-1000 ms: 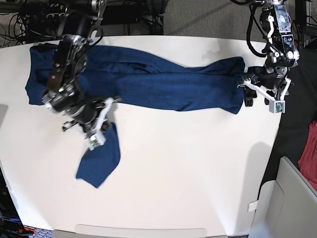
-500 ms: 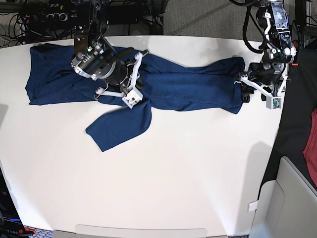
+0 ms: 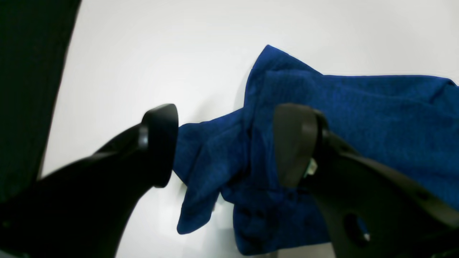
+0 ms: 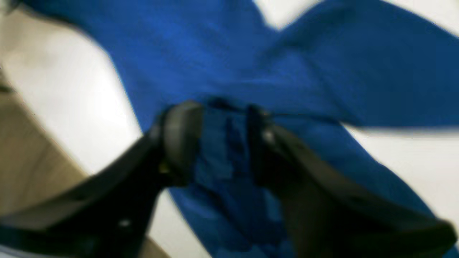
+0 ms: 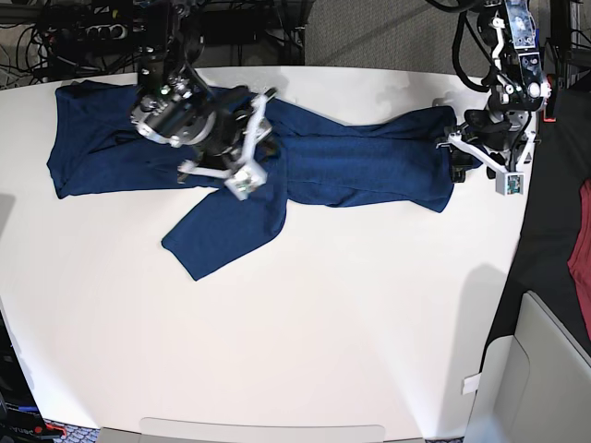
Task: Fold the T-shirt properly
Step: 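Lift the sleeve with the right gripper and lay it across the shirt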
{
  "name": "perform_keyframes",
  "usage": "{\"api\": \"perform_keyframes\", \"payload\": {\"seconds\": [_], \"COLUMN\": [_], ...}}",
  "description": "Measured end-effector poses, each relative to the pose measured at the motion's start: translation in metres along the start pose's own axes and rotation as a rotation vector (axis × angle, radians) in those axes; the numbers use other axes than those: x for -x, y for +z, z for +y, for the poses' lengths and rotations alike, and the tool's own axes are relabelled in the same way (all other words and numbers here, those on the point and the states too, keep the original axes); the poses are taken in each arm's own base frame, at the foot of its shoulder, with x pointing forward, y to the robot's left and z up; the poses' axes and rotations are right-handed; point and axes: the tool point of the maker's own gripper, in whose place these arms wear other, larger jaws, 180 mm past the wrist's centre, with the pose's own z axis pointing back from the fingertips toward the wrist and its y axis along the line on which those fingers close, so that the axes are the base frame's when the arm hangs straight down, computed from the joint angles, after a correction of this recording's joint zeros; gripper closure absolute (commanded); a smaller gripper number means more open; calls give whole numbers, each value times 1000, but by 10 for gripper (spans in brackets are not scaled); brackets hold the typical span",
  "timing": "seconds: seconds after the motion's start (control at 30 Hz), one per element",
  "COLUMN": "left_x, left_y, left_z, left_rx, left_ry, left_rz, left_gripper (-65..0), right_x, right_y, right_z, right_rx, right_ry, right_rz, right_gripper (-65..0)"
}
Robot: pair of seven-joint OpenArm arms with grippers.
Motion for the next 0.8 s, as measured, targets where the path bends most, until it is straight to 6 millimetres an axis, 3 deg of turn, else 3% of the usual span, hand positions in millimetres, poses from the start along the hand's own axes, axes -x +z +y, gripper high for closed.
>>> {"api": "perform_keyframes", "payload": {"seconds": [0.07,0.13,0.27,0.43,0.63,0.8], "left_x": [-1,0,-1,-1,-2,-2], "left_y": [0,0,1,1,1,1], "left_z": [0,0,0,-1,-1,-1], "left_rx": [-1,1,-2,2,1,1], "left_ry": [0,0,-2,-3,-3,-3], "left_rz": [-1,-1,-3,-1,-1,-2], "left_gripper": [-401,-401,-401,-401,-401,-401], "right_x": [4,-11,-37,-31,-40,-32], "right_y": [8,18,35,24,-7,-26], "right_z": [-31,-63,-109,-162,-179,-198], "right_rx": [80,162,262,341,327,348], "right_ry": [-51,-74,-130,-209,-205,-190], "right_rz": [7,-36,-133,-70,-64,-13], "right_gripper": [-335,-333,-311,-271,-271,-271]}}
